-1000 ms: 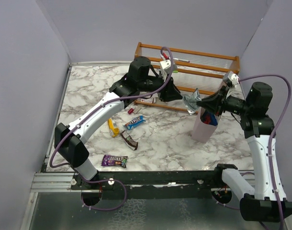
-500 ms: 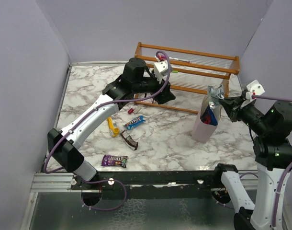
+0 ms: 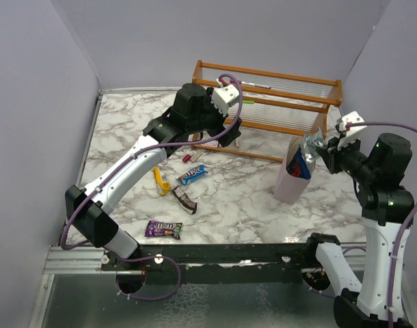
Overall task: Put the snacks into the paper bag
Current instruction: Place the snack in the paper bag.
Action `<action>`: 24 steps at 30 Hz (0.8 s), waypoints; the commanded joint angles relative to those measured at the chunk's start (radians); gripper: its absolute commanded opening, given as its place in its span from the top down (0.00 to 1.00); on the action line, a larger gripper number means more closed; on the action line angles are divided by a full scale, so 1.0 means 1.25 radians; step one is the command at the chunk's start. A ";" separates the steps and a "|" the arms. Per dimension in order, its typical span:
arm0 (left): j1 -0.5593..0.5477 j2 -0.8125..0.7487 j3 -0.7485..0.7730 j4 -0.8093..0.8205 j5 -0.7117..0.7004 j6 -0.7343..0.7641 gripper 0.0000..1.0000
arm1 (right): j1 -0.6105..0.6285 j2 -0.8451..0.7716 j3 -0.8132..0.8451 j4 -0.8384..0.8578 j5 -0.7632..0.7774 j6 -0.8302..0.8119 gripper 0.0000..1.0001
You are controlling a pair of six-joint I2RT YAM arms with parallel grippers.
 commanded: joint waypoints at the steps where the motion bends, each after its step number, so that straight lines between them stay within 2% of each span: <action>1: 0.003 -0.025 -0.012 0.004 -0.036 0.012 0.04 | -0.006 0.041 0.014 -0.033 0.021 -0.021 0.99; 7: 0.003 -0.016 -0.008 0.006 -0.027 0.011 0.04 | -0.006 0.106 0.046 -0.043 0.064 -0.030 0.99; 16: 0.003 -0.008 -0.008 0.004 -0.042 0.019 0.04 | -0.006 0.189 0.105 -0.071 0.046 -0.025 0.99; 24: 0.003 0.002 0.007 0.003 -0.047 0.020 0.04 | -0.006 0.218 0.105 -0.114 0.022 -0.020 0.99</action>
